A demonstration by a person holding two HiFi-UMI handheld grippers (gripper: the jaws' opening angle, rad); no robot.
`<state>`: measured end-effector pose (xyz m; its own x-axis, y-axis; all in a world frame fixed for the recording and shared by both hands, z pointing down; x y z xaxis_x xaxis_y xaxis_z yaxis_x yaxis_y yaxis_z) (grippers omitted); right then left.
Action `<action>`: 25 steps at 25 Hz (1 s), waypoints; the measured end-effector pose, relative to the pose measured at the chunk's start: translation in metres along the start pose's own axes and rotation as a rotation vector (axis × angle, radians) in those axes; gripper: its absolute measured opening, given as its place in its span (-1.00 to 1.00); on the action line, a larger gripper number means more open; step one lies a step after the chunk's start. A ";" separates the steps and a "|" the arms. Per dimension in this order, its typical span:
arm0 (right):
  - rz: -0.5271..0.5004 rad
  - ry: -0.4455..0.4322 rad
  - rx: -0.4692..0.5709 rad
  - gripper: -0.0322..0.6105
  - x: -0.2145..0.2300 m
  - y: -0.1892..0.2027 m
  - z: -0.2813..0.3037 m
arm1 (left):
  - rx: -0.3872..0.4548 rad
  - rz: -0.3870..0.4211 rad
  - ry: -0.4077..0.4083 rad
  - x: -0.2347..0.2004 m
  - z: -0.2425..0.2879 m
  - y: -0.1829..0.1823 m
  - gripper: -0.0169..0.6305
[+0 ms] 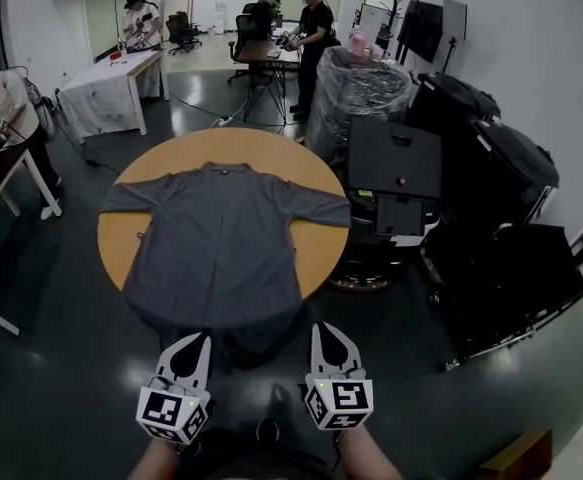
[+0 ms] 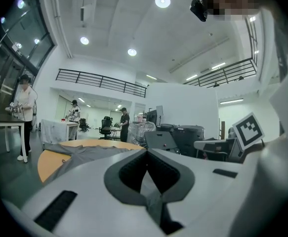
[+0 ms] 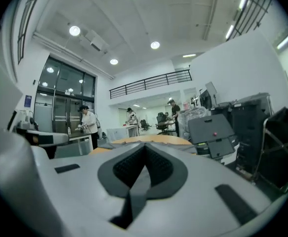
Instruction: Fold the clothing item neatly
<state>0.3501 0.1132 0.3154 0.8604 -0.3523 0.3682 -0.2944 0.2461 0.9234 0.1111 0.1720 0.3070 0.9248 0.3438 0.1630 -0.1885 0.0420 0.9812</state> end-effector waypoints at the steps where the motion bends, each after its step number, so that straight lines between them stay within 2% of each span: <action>1: -0.011 0.009 0.013 -0.94 0.003 -0.003 0.003 | -0.004 0.003 0.006 0.001 0.004 -0.001 -0.92; 6: -0.005 0.002 0.015 -0.94 0.019 -0.009 0.026 | -0.007 0.012 0.036 0.001 0.030 -0.002 -0.92; 13: -0.019 0.055 -0.010 -0.94 0.041 -0.013 0.067 | 0.009 -0.042 0.062 -0.024 0.096 -0.003 -0.92; 15: -0.028 0.080 -0.011 -0.94 0.050 -0.022 0.080 | 0.008 -0.056 0.091 -0.029 0.122 -0.004 -0.92; 18: -0.030 0.116 0.014 -0.94 0.062 -0.037 0.107 | 0.032 -0.030 0.142 -0.040 0.160 -0.012 -0.92; 22: 0.016 0.147 0.077 -0.94 0.076 -0.055 0.149 | 0.061 -0.012 0.198 -0.057 0.208 -0.018 -0.92; 25: 0.030 0.171 0.072 -0.94 0.082 -0.056 0.174 | 0.064 -0.029 0.223 -0.070 0.233 -0.017 -0.92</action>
<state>0.3644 -0.0869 0.3131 0.9071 -0.1861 0.3775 -0.3445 0.1871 0.9200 0.1266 -0.0717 0.3033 0.8322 0.5426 0.1146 -0.1351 -0.0021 0.9908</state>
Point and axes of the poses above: the fingertips, and each gripper's own axes: z forward along the fingers, x to its right, y out of its underside, the point moved 6 cm from there along -z, backward along the fingers, and after that the axes turned 15 degrees about z, right-handed, at the moved point
